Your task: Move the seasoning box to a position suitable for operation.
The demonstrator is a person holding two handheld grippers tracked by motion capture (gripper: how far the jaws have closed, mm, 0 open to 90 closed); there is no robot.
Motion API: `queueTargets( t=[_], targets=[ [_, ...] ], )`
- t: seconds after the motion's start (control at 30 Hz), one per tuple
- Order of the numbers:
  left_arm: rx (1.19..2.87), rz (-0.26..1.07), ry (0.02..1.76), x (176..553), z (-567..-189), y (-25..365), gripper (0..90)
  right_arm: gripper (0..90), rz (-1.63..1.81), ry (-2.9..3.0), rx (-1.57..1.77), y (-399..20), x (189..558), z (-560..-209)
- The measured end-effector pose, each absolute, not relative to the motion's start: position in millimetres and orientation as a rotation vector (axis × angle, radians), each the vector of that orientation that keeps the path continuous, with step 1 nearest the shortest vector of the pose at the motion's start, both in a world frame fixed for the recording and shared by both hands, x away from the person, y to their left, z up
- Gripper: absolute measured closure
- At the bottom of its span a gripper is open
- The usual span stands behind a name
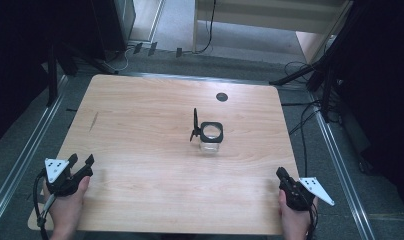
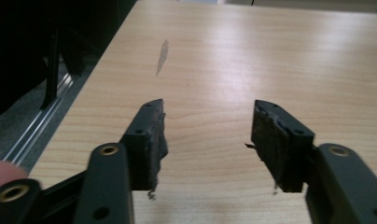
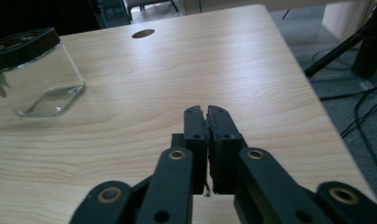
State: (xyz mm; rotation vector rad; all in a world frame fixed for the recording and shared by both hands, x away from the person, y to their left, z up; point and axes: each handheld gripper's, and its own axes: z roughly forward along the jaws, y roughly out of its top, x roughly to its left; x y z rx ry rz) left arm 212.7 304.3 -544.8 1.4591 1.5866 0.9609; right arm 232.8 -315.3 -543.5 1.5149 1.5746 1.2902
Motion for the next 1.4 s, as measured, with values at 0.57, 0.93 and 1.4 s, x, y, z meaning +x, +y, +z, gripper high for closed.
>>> queueTargets(
  t=[0.57,0.93,1.4],
  targets=[
    [1.677,0.678,1.312,252,-539,170,90.0,90.0,1.388,1.797,1.3,-233,330,-519],
    [1.741,0.517,1.209,287,-540,94,90.0,90.0,1.351,1.884,1.255,-203,373,-516],
    [1.79,0.508,1.187,330,-534,63,90.0,90.0,1.403,2.068,1.109,-190,420,-516]
  ],
)
